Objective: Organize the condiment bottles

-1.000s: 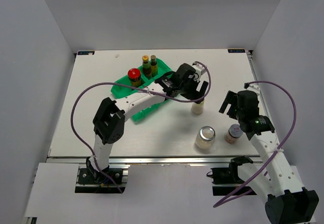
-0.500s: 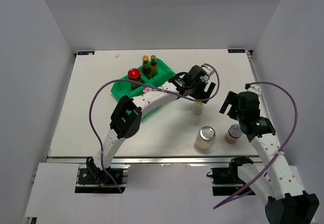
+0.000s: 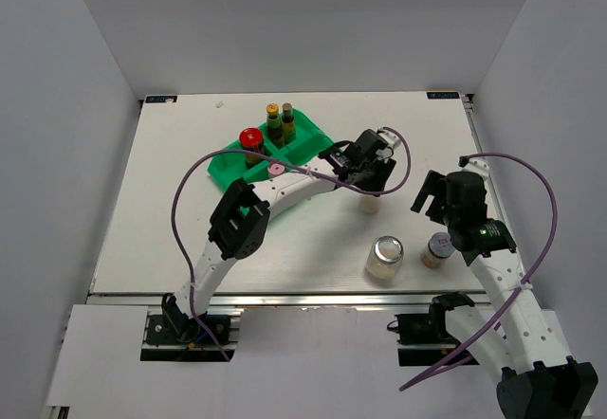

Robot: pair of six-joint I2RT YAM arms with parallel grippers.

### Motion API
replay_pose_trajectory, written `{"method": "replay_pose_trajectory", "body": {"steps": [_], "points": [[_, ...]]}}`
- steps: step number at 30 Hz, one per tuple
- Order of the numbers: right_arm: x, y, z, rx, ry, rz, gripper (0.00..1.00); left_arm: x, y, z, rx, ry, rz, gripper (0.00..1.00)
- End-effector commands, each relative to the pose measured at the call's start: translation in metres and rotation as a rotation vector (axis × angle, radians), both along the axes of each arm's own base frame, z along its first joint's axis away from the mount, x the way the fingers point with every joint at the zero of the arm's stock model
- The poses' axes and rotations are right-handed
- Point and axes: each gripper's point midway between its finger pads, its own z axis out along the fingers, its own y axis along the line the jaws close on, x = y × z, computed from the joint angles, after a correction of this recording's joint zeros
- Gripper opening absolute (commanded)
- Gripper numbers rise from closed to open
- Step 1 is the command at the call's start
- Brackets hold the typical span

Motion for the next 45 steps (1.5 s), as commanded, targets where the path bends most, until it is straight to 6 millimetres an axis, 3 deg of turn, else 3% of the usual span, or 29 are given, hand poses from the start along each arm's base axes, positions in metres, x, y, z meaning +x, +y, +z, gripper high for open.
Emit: {"method": "replay_pose_trajectory", "body": {"steps": [1,7,8,10,11,13,14,15,16,17,18,20,27,28,31,34,45], "points": [[0.005,-0.001,0.007,0.005,-0.042,-0.008,0.89,-0.004,0.004,0.034,-0.036,-0.036,0.006,0.43],[0.006,-0.001,0.009,0.007,-0.051,-0.004,0.89,-0.002,0.015,0.063,-0.048,-0.077,0.047,0.32],[0.006,-0.001,0.009,0.006,-0.05,-0.005,0.89,-0.002,0.02,0.083,-0.065,-0.102,0.061,0.31],[0.005,-0.001,0.007,0.008,-0.05,-0.007,0.89,-0.001,0.034,0.095,-0.058,-0.135,0.106,0.26],[0.005,0.0,0.007,0.007,-0.048,-0.003,0.89,-0.005,0.043,0.121,-0.091,-0.163,0.124,0.24],[0.005,0.0,0.007,0.01,-0.051,-0.003,0.89,-0.011,0.059,0.127,-0.101,-0.179,0.155,0.23],[0.005,-0.001,0.008,0.01,-0.052,-0.004,0.89,-0.018,0.072,0.156,-0.151,-0.215,0.177,0.23],[0.005,0.0,0.008,0.01,-0.055,-0.002,0.89,-0.023,0.084,0.146,-0.136,-0.211,0.199,0.23],[0.005,0.0,0.009,0.013,-0.056,0.0,0.89,-0.022,0.099,0.152,-0.131,-0.241,0.251,0.23],[0.005,0.001,0.008,0.014,-0.056,0.001,0.89,-0.027,0.117,0.176,-0.163,-0.28,0.298,0.23],[0.005,0.001,0.008,0.014,-0.056,0.003,0.89,-0.029,0.133,0.165,-0.132,-0.278,0.347,0.23],[0.005,0.001,0.008,0.015,-0.054,0.006,0.9,-0.028,0.17,0.184,-0.13,-0.339,0.483,0.24],[0.003,0.001,0.011,0.017,-0.063,0.004,0.89,-0.032,0.264,0.18,-0.095,-0.349,0.767,0.26],[0.003,0.001,0.011,0.018,-0.065,0.004,0.89,-0.026,0.284,0.17,-0.073,-0.341,0.816,0.28],[0.003,0.0,0.01,0.014,-0.063,-0.001,0.89,-0.018,0.316,0.162,-0.087,-0.31,0.905,0.29],[0.004,-0.002,0.009,0.006,-0.053,-0.009,0.89,-0.016,0.328,0.151,-0.081,-0.296,0.936,0.29],[-0.003,-0.006,0.002,0.011,0.0,-0.048,0.89,0.002,0.319,0.099,0.022,-0.221,0.895,0.31]]}}
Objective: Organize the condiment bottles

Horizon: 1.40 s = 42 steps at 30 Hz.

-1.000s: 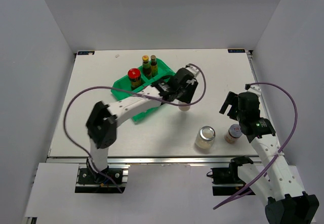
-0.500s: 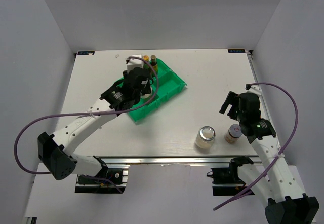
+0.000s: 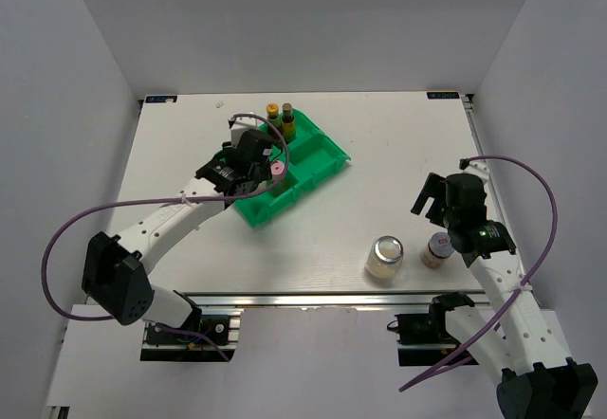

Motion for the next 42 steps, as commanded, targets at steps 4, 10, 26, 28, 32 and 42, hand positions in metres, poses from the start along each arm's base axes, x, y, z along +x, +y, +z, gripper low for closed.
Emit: {"method": "replay_pose_trajectory", "body": {"steps": [4,10,26,28,32,42], "points": [[-0.019,-0.009,-0.007,0.017,0.078,-0.087,0.89,0.018,-0.008,-0.014,-0.03,0.012,-0.01,0.33],[-0.05,-0.022,-0.02,0.014,0.172,-0.184,0.89,0.027,-0.01,-0.034,-0.029,0.044,-0.006,0.34],[-0.078,-0.015,-0.072,0.02,0.438,-0.19,0.89,0.029,-0.008,-0.055,-0.049,0.056,-0.023,0.74],[-0.078,-0.015,-0.075,0.014,0.445,-0.19,0.89,0.028,-0.007,-0.054,-0.05,0.057,-0.027,0.85],[-0.08,-0.016,-0.085,0.006,0.463,-0.181,0.89,0.026,-0.007,-0.052,-0.051,0.052,-0.035,0.91],[-0.071,-0.018,-0.087,0.01,0.427,-0.194,0.8,0.02,-0.007,-0.021,-0.094,-0.013,-0.062,0.98]]}}
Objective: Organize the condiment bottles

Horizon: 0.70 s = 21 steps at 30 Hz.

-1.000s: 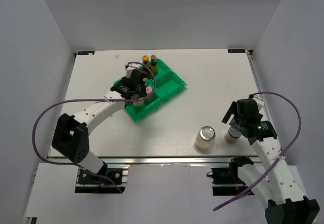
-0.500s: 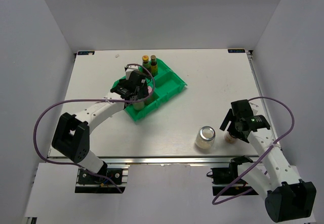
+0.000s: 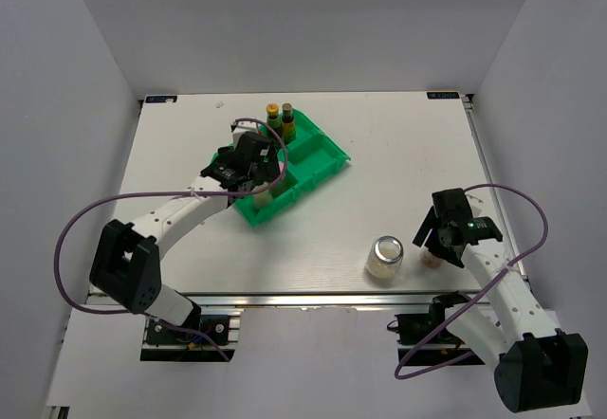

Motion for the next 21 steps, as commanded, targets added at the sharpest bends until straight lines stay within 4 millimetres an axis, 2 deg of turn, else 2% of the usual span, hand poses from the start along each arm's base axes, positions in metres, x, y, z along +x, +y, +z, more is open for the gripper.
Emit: {"method": "replay_pose_trajectory", "body": {"steps": [1,5,8,9,11,12,14,15,17,20,21], "points": [[0.009,-0.001,0.0,-0.001,-0.037,-0.009,0.81,-0.003,0.0,0.038,-0.064,-0.097,-0.025,0.98],[0.011,-0.004,0.0,-0.001,-0.05,-0.024,0.78,-0.008,-0.003,0.053,-0.097,-0.133,-0.053,0.98],[0.018,-0.003,0.001,0.013,-0.091,-0.016,0.64,-0.01,0.001,0.06,-0.092,-0.15,-0.053,0.98],[0.019,-0.002,0.0,0.015,-0.097,0.0,0.54,-0.011,0.002,0.062,-0.087,-0.155,-0.056,0.98],[0.021,-0.002,0.001,0.014,-0.102,-0.004,0.42,-0.014,0.002,0.067,-0.089,-0.169,-0.07,0.98],[0.022,-0.002,0.003,0.015,-0.11,0.001,0.32,-0.014,-0.001,0.07,-0.091,-0.18,-0.104,0.98],[0.026,-0.001,0.008,0.018,-0.134,0.012,0.26,-0.018,-0.006,0.076,-0.103,-0.202,-0.155,0.98],[0.029,-0.001,0.011,0.018,-0.152,0.019,0.21,-0.019,-0.014,0.078,-0.106,-0.215,-0.216,0.98],[0.036,0.003,0.021,0.029,-0.188,0.06,0.19,-0.022,-0.023,0.083,-0.126,-0.234,-0.282,0.98],[0.05,0.017,0.039,0.063,-0.244,0.17,0.11,-0.028,-0.047,0.086,-0.162,-0.25,-0.438,0.98],[0.052,0.025,0.044,0.092,-0.257,0.212,0.08,-0.033,-0.06,0.086,-0.179,-0.253,-0.527,0.98]]}}
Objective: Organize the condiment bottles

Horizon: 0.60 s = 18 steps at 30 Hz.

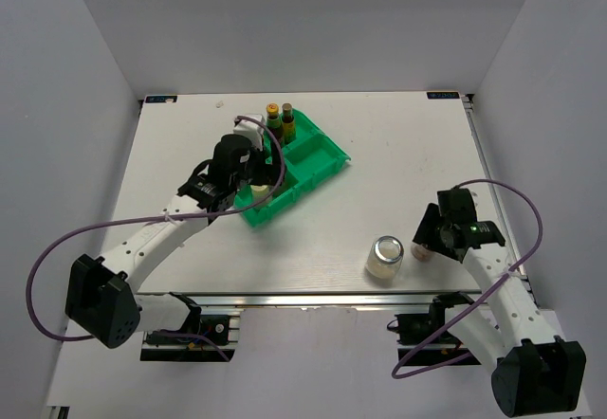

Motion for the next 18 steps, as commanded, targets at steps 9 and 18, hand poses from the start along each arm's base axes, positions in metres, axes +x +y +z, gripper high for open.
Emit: {"method": "replay_pose_trajectory", "body": {"steps": [9,18], "points": [[0.07,0.052,0.094,0.085,-0.323,0.42,0.0,-0.04,-0.118,0.014,-0.013,-0.169,-0.685,0.98],[0.072,0.121,0.148,0.216,-0.424,0.733,0.0,-0.08,-0.198,0.017,0.052,-0.388,-1.09,0.98]]}}
